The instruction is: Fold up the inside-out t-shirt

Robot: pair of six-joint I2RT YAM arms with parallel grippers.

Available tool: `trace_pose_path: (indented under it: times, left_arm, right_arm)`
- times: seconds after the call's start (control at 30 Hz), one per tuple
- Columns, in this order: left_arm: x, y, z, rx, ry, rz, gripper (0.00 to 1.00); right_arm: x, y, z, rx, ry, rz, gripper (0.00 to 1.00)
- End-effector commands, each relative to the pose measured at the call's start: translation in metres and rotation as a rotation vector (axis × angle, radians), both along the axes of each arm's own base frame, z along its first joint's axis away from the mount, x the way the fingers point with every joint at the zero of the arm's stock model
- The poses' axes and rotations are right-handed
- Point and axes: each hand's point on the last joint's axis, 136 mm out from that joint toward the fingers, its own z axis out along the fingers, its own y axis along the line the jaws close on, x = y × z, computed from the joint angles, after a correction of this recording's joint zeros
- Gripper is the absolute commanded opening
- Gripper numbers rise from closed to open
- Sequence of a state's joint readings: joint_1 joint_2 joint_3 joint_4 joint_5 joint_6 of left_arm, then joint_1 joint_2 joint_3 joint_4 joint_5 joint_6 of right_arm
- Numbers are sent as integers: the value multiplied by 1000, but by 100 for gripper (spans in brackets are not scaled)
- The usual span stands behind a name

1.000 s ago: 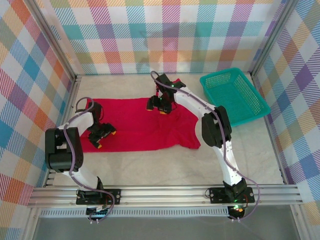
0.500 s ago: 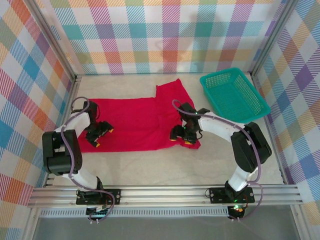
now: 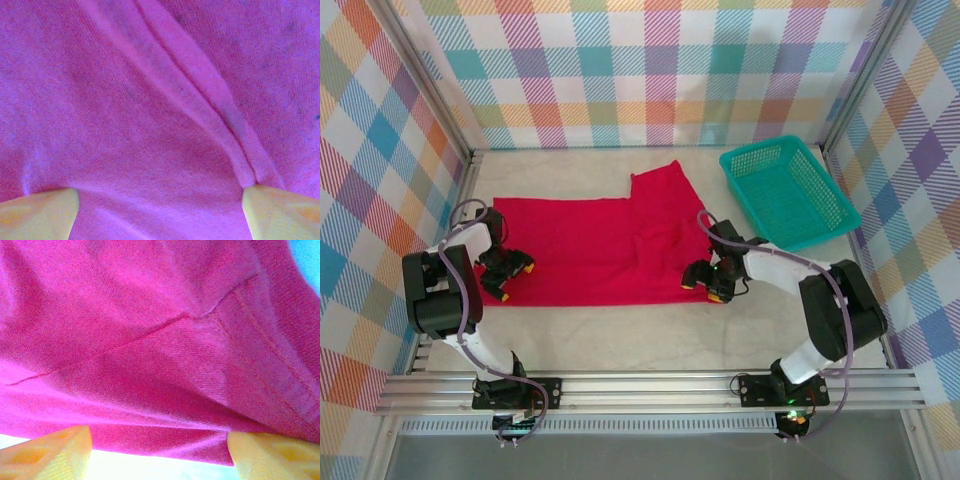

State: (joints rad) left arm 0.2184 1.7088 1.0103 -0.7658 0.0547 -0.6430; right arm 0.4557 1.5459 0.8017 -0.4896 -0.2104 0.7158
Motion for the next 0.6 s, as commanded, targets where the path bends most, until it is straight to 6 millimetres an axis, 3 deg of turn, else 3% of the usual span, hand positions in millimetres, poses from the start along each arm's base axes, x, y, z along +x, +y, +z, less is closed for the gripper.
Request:
trace_pose_path:
  times: [0.0,0.13,0.27,0.33,0.43,0.57]
  left_arm:
    - [-17,9,2,53,20,15,86]
    - [-13,-7,22,50,-35,-34,86]
    - [3,-25,57,100,-115,-128,86]
    - [12,-38,69,103,-160,-170,86]
    - [19,-53,73,66,-192,-194,86]
    - [17,-56,71,46,-173,-213,86]
  right_arm:
    - [-49,-43,-24,-181,167,-38,74]
    - [-37,-31,7,-154,82,-30,74]
    - [-4,-4,60,-87,-101,-4,74]
    - [17,13,73,-18,-178,-9,69]
    - [47,34,75,29,-216,-15,60]
    - [79,46,56,-36,-181,-13,58]
